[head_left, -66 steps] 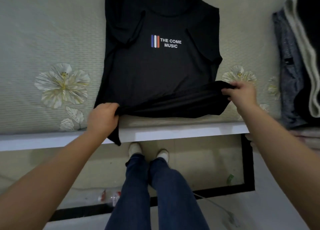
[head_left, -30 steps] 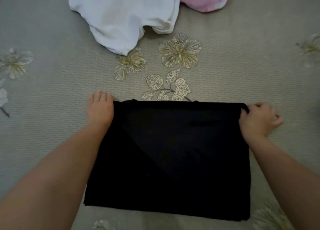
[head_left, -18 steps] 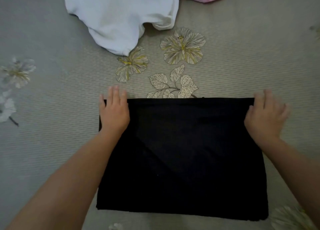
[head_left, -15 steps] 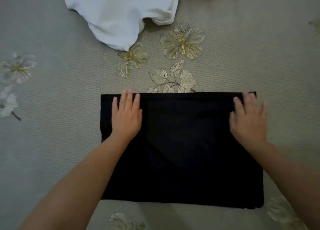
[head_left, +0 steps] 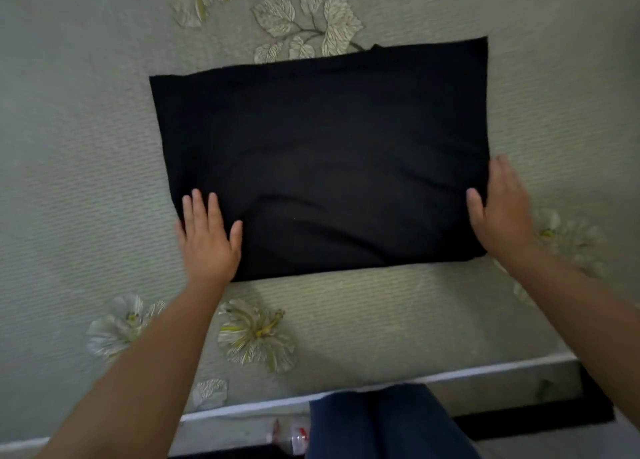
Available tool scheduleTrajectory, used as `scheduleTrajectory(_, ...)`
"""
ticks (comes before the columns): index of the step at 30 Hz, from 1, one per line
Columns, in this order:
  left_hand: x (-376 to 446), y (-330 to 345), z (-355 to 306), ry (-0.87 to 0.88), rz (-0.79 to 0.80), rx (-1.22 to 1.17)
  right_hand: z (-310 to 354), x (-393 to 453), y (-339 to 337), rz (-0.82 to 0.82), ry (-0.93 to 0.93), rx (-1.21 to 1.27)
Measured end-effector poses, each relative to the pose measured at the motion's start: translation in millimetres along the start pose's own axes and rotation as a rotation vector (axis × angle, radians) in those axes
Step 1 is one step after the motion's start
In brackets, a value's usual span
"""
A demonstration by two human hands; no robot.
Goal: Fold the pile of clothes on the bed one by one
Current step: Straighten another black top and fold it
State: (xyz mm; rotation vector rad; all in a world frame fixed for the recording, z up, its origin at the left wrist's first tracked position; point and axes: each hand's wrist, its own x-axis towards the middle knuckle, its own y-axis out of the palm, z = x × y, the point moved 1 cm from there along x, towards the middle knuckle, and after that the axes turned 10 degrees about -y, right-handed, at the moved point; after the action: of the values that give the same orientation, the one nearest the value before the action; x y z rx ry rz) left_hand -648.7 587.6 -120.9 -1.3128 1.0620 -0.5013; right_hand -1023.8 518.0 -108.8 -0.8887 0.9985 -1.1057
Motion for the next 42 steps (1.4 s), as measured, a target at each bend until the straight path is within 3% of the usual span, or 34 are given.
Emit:
scheduleTrajectory(6,-62,-2,12,-0.431,-0.055,-0.408,11,-54,-9,-0.088,0.441,0.405)
scheduleTrajectory(8,-72,-4,18,-0.530,-0.071,-0.520,19,-68,-7,-0.090,0.492,0.522)
scheduleTrajectory(12,-66,-19,22,-0.647,-0.115,-0.801,25,-69,-17,-0.244,0.560,0.701)
scheduleTrajectory(16,-58,-32,29,-0.709,-0.024,-1.075,18,-59,-32,-0.285,0.615,0.764)
scheduleTrajectory(22,-49,-34,45,-0.702,0.121,-0.761,8,-55,-35,-0.038,0.565,0.439)
scheduleTrajectory(28,-56,-21,48,-0.788,0.083,-0.674,17,-61,-13,-0.033,0.699,0.266)
scheduleTrajectory(34,-62,-16,54,-0.728,0.122,-0.471,15,-68,-3,0.035,0.703,0.124)
scheduleTrajectory(38,-59,-30,37,-0.560,-0.016,-0.287,19,-66,-11,-0.011,0.657,0.154)
scheduleTrajectory(42,-56,-39,-8,-0.195,-0.083,-0.154,21,-66,-11,-0.014,0.638,0.282)
